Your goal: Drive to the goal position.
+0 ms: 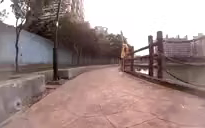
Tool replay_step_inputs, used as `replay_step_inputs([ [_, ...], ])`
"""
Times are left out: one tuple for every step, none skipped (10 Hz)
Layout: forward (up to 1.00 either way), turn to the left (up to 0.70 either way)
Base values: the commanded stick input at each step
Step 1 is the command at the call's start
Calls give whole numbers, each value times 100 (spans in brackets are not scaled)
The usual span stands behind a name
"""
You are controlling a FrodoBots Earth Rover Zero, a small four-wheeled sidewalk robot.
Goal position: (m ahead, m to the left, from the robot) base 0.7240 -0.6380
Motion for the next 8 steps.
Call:
replay_step_inputs([
  [100, 0],
  [100, 0],
  [100, 0],
  [100, 0],
  [100, 0],
  [100, 1],
  [100, 18],
  [100, 33],
])
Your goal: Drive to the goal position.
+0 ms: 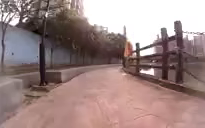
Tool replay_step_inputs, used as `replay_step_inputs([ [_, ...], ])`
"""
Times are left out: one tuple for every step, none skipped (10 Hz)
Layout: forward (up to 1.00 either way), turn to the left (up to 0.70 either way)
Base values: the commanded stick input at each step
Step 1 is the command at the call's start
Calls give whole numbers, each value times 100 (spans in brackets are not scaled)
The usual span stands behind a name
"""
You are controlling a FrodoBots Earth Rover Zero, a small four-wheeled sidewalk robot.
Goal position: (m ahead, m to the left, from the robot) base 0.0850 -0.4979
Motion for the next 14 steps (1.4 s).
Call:
replay_step_inputs([
  [100, 10],
  [100, 0],
  [100, 0],
  [100, 0],
  [100, 0],
  [100, 0],
  [100, 0],
  [100, 0],
  [100, 0],
  [100, 0],
  [100, 0],
  [100, 0],
  [100, 0],
  [100, 0],
])
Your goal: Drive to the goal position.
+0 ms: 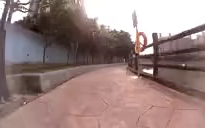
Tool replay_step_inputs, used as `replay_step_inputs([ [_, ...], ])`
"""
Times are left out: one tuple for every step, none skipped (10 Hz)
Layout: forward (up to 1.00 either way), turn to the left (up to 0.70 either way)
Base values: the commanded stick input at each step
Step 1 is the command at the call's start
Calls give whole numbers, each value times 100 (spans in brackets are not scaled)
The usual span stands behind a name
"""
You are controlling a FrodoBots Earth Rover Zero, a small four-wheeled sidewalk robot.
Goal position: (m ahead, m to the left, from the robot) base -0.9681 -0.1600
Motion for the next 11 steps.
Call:
replay_step_inputs([
  [100, 0],
  [100, 0],
  [100, 0],
  [100, 0],
  [100, 0],
  [100, 0],
  [100, 0],
  [100, 0],
  [100, 0],
  [100, 0],
  [100, 0],
])
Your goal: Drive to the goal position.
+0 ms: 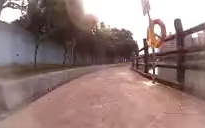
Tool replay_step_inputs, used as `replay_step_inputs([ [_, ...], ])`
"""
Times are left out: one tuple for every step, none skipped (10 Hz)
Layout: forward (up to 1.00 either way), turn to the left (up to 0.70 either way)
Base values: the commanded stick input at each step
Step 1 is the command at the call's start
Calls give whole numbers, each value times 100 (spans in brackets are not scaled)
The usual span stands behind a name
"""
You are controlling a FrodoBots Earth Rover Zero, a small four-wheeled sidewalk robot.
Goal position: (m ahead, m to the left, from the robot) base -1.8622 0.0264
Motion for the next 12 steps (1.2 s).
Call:
replay_step_inputs([
  [100, 0],
  [100, 0],
  [100, 0],
  [100, 0],
  [95, 0],
  [43, 0],
  [0, 0],
  [0, 0],
  [0, 0],
  [0, 0],
  [0, 0],
  [0, 0],
])
